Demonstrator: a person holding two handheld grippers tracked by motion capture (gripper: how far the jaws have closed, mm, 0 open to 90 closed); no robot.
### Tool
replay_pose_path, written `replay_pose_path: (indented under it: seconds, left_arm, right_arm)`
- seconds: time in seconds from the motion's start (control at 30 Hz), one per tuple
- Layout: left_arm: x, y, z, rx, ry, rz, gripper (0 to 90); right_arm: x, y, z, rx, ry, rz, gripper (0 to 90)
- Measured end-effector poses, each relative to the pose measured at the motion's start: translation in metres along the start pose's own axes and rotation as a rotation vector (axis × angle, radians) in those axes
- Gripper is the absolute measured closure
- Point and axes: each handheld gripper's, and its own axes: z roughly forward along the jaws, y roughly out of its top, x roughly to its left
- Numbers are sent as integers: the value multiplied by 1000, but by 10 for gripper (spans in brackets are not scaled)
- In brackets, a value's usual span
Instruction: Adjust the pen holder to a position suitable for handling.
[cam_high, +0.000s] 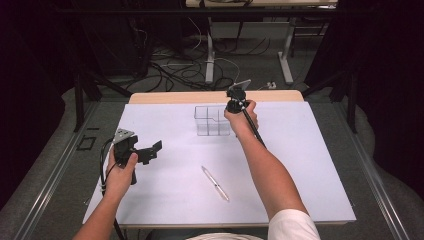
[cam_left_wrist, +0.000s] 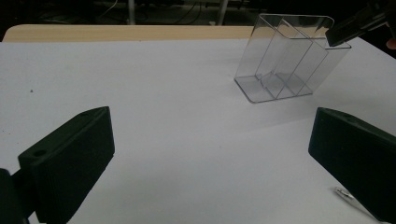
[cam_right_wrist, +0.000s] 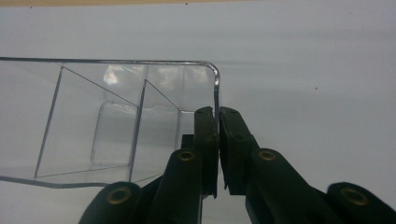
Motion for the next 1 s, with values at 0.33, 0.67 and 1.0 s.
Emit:
replay_pose_path:
  seconds: [0.33, 0.67, 1.0]
  left_arm:
    - [1, 1, -1, -1, 1, -1, 2]
    - [1, 1, -1, -1, -2, -5, 2]
    - [2, 0, -1, 2, 0, -11, 2]
  right_arm:
    - [1, 0, -1, -1, -7, 15, 876]
    - [1, -3, -5, 13, -22, 19, 880]
    - [0, -8, -11, 41, -8, 0, 879]
